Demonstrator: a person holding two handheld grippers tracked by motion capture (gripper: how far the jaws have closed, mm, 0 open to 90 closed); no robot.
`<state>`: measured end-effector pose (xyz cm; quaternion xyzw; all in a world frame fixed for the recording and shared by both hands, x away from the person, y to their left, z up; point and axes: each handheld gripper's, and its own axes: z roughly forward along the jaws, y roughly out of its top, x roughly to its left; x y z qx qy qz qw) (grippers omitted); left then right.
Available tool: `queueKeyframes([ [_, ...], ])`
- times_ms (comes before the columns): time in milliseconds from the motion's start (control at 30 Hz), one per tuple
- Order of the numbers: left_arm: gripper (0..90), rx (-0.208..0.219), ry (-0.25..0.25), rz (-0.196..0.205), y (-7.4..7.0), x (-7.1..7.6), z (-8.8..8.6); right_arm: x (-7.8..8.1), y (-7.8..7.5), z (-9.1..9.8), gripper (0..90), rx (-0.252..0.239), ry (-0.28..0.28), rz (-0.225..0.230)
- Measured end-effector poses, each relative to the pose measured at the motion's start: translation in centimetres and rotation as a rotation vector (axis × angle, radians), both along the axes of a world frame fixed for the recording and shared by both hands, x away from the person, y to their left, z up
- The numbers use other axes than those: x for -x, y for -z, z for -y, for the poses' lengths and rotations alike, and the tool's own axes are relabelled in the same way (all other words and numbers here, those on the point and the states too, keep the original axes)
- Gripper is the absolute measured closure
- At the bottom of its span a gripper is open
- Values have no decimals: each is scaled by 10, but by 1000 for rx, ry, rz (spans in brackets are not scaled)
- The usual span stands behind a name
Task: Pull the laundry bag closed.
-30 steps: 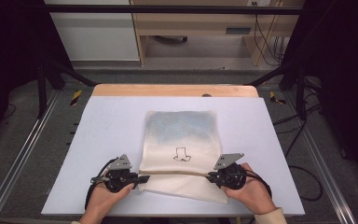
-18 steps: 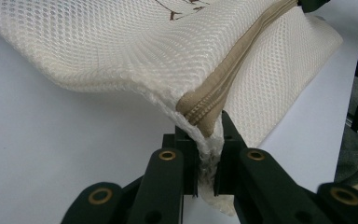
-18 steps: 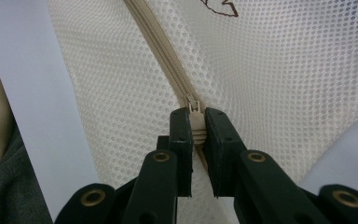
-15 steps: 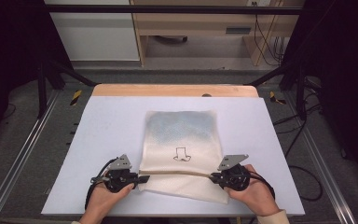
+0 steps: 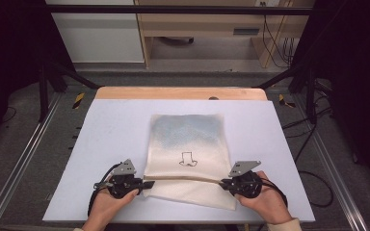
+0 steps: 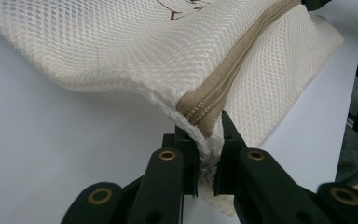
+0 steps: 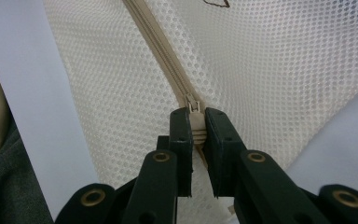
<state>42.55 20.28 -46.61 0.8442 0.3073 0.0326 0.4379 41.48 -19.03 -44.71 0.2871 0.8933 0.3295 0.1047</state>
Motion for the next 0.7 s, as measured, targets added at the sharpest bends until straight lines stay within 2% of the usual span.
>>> queueKeyframes([
  [700, 831, 2, -1, 0, 0, 0, 0, 2, 1, 9, 820, -4, 18, 1],
])
